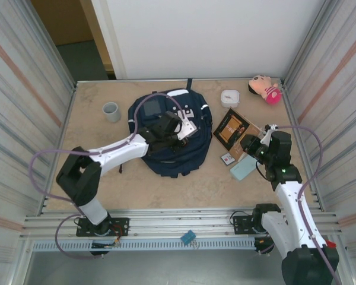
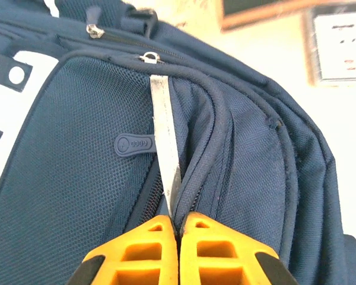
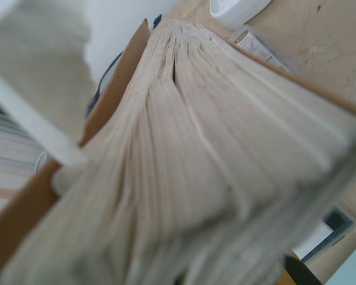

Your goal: Pack books, pencil case, and school supplies into a backpack

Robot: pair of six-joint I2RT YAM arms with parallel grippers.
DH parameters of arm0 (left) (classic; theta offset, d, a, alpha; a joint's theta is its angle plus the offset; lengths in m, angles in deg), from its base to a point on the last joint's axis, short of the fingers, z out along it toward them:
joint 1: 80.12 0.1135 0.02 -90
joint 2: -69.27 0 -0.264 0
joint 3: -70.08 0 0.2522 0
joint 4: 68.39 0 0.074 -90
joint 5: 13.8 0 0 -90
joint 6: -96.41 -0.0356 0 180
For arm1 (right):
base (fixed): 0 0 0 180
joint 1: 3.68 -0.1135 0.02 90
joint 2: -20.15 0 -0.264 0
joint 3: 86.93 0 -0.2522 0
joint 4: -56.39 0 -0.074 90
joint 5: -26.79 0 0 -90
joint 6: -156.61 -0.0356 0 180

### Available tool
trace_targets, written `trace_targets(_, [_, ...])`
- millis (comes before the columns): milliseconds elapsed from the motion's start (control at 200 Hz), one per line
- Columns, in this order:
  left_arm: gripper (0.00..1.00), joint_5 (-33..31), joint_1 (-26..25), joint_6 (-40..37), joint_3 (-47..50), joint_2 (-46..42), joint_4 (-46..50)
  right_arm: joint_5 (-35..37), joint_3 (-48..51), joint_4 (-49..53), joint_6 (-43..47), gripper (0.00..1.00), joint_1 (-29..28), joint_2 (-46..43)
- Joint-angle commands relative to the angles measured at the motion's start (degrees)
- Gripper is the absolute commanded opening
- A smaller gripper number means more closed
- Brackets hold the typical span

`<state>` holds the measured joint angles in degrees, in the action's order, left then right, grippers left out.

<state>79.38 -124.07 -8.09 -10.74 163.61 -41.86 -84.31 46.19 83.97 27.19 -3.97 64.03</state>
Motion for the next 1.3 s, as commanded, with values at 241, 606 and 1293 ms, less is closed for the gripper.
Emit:
trace_targets(241, [0.0, 1.82, 3.63, 13.61, -9.8, -7.6, 6.64, -3.54, -9.28, 17.52, -7.02, 0.0, 3.47, -4.34])
trace_targets(606, [0.0, 8.72, 8.49, 14.76, -18.69, -5.41, 8.25, -18.6, -5.88, 16.38, -20.98, 0.0, 0.24, -10.86])
trace_targets(1293, [0.0, 13.78, 10.38, 15.82, -25.23, -1.16, 9.56, 34.01, 14.75, -48.66, -43.37, 0.0, -42.17, 4.91])
